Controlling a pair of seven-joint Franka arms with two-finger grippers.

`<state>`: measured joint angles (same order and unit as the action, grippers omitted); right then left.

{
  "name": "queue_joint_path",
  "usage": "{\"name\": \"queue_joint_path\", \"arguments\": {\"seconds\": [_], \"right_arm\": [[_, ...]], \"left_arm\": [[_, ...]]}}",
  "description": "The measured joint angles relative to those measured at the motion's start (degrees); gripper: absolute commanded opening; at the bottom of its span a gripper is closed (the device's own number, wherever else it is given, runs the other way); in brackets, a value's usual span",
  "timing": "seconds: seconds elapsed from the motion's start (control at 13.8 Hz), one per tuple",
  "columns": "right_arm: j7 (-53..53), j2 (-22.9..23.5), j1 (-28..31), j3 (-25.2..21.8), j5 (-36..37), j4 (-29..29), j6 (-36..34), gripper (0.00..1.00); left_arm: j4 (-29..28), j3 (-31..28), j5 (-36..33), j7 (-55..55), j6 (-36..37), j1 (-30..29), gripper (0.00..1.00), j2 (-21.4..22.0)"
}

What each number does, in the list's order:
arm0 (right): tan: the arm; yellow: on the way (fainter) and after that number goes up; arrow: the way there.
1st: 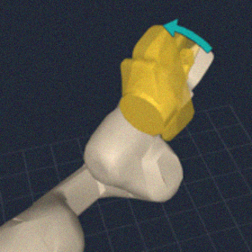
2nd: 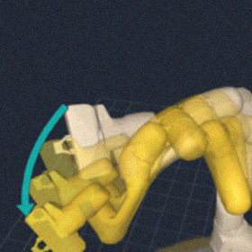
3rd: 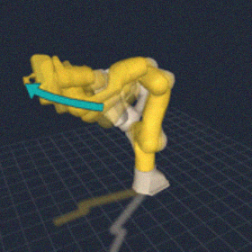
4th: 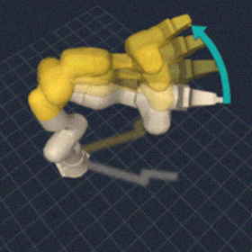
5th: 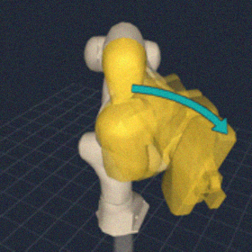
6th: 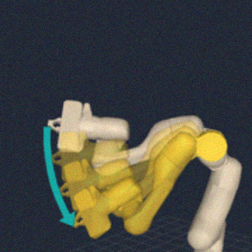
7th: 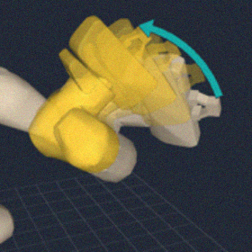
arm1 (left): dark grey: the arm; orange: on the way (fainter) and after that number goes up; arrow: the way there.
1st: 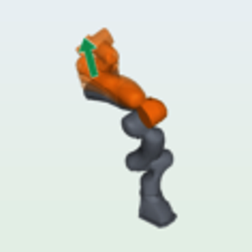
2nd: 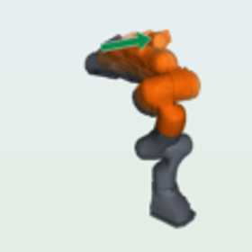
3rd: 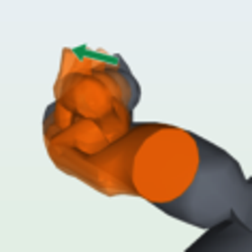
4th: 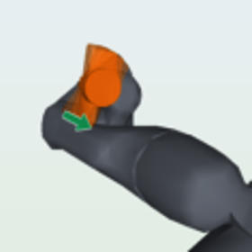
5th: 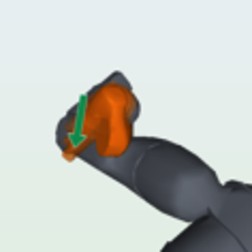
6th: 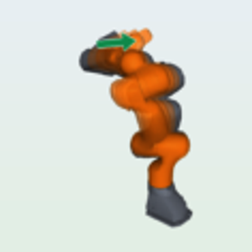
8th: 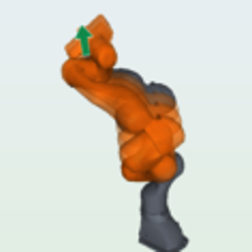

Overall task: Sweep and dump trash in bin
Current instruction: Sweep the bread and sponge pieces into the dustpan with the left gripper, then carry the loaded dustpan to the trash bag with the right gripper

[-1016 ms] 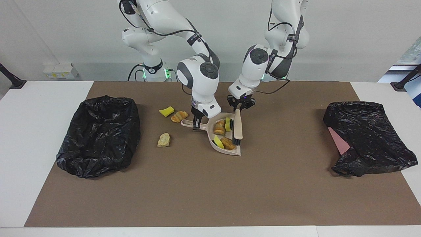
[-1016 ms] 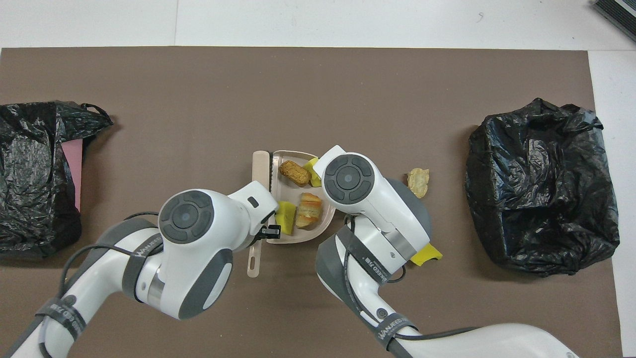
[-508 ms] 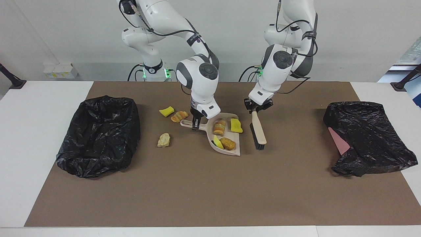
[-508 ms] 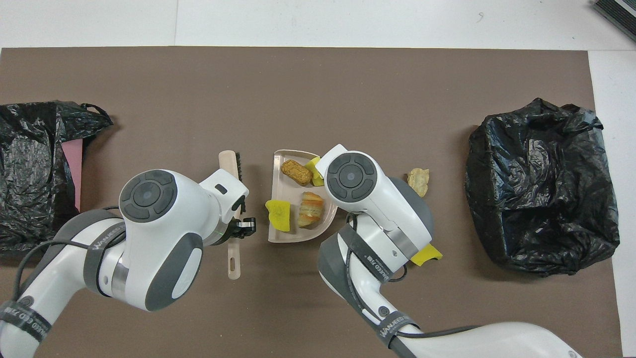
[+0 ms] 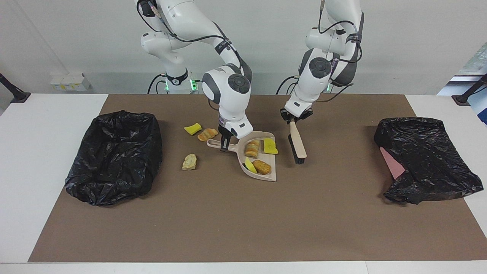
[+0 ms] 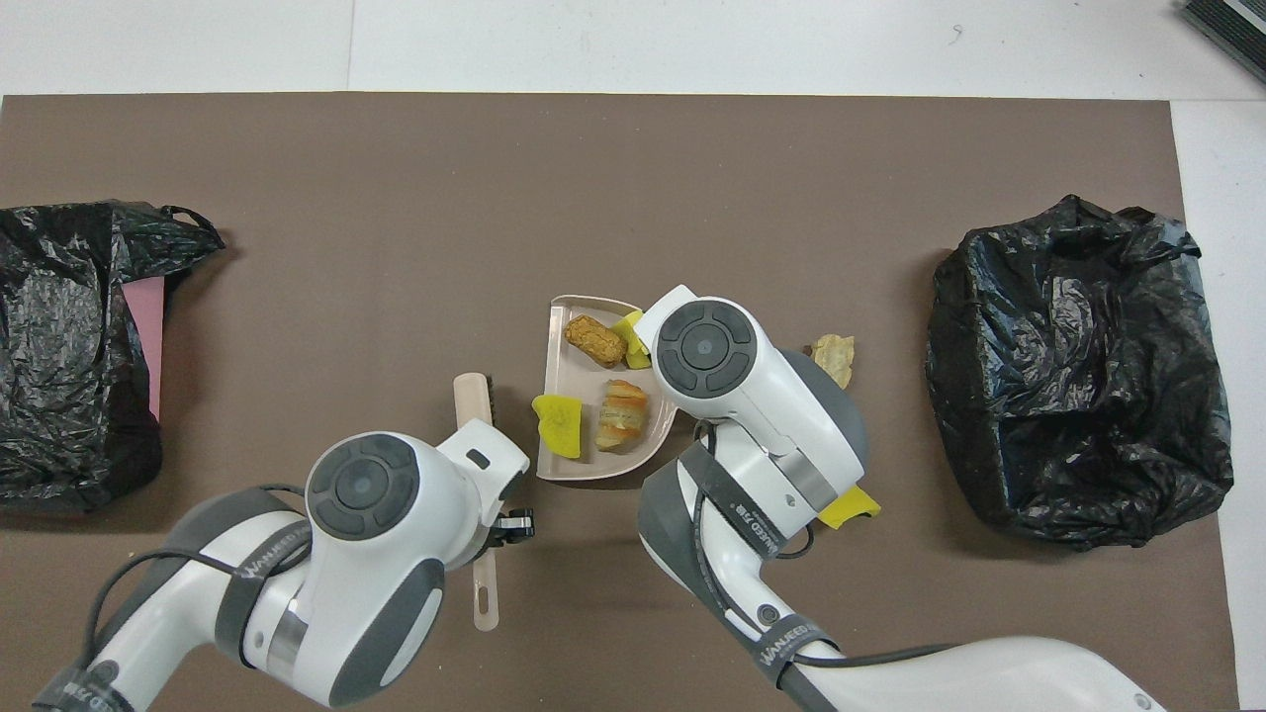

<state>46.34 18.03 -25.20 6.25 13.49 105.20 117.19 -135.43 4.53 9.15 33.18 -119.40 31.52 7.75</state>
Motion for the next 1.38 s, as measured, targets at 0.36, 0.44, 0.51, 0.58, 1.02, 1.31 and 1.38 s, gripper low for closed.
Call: {"name": "queue_joint_path", "arguments": {"seconds": [0.36, 0.44, 0.51, 0.58, 1.02, 1.31, 1.38], "right_arm": [[0.0, 0.0, 0.0, 0.0, 0.0, 0.0, 0.0, 0.0], [0.0, 0.0, 0.0, 0.0, 0.0, 0.0, 0.0, 0.0], [0.0, 0.0, 0.02, 0.0, 0.0, 0.0, 0.01, 0.0], [0.0, 0.0, 0.03, 0.0, 0.0, -0.03, 0.01, 0.0], [0.0, -4.17, 4.1, -0.11, 0.0, -0.44, -2.82, 0.0], [0.01, -9.04, 7.95, -0.12, 0.0, -0.5, -7.55, 0.0], [0.27, -10.3, 9.09, -0.13, 0.0, -0.53, -9.37, 0.0]], "left_arm": [[-7.52, 0.34, 0.01, 11.03, -3.98, 10.29, 0.0, 4.85], [-8.85, 0.38, 0.01, 12.84, -5.42, 11.92, 0.0, 5.04], [-10.11, 0.4, 0.01, 14.2, -7.06, 13.25, 0.0, 5.06], [-11.23, 0.44, 0.01, 15.26, -8.51, 14.26, 0.0, 5.05], [-13.04, 0.46, 0.01, 17.73, -10.53, 16.78, 0.99, 5.09], [-12.5, -0.42, 0.02, 17.77, -11.51, 16.36, 1.0, 4.88], [-11.83, -0.62, 0.02, 17.77, -11.54, 15.28, 1.0, 4.79]]}}
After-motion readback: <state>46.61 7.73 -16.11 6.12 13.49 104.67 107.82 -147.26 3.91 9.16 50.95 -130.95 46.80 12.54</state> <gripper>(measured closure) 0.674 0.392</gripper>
